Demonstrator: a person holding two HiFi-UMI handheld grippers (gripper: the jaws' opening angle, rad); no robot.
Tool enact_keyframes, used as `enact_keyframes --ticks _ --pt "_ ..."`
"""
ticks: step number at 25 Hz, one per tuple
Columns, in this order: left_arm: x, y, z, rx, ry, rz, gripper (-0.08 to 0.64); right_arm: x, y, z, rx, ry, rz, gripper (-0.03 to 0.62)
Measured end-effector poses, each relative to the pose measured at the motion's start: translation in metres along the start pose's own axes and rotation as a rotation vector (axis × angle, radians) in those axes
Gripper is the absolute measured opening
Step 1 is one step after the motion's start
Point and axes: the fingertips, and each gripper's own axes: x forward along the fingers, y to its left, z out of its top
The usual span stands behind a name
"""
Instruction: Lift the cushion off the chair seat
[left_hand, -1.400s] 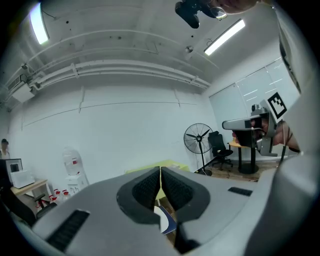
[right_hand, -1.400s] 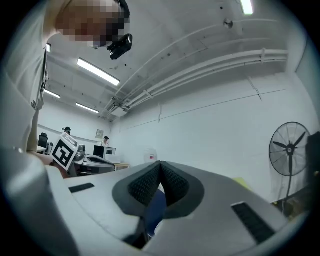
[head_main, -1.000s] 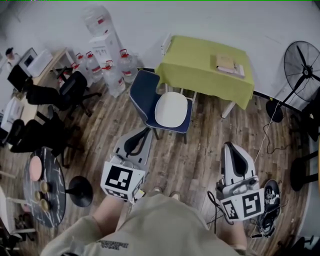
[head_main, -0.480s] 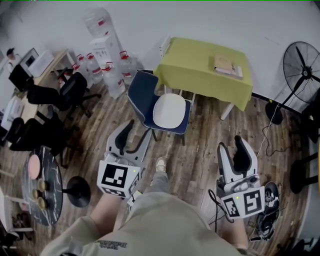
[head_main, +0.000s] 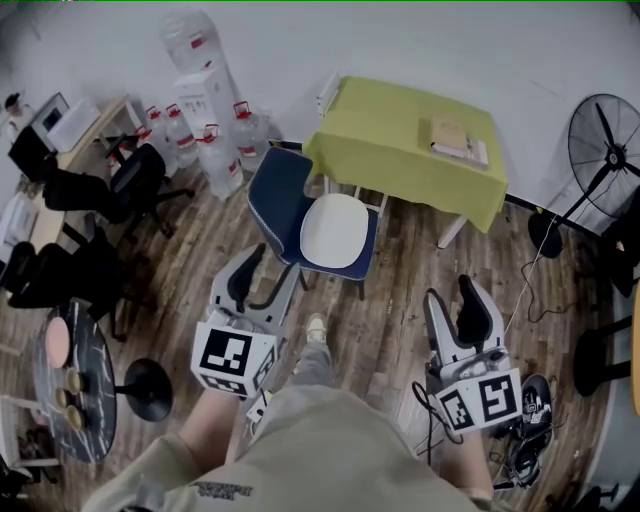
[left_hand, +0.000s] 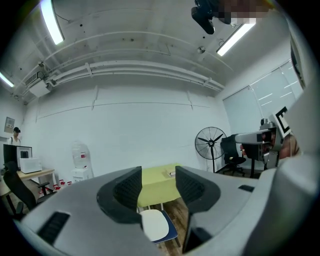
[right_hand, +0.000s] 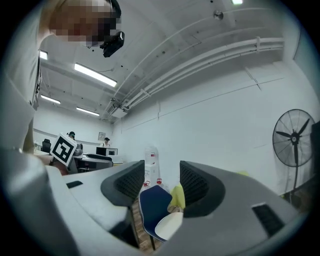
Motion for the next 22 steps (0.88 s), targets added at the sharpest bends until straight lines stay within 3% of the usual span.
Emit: enact_keyframes --ticks 4,22 --pt "0.034 0.022 -0.013 -0.017 0.041 0.000 0.202 0.040 -0.016 -0.018 0.122 0.031 0.014 0.218" --pt "0.229 0.168 -0.102 -0.136 0.275 -0.081 0.202 0.270 -0.074 -0.103 0.211 0.282 -0.046 0.222"
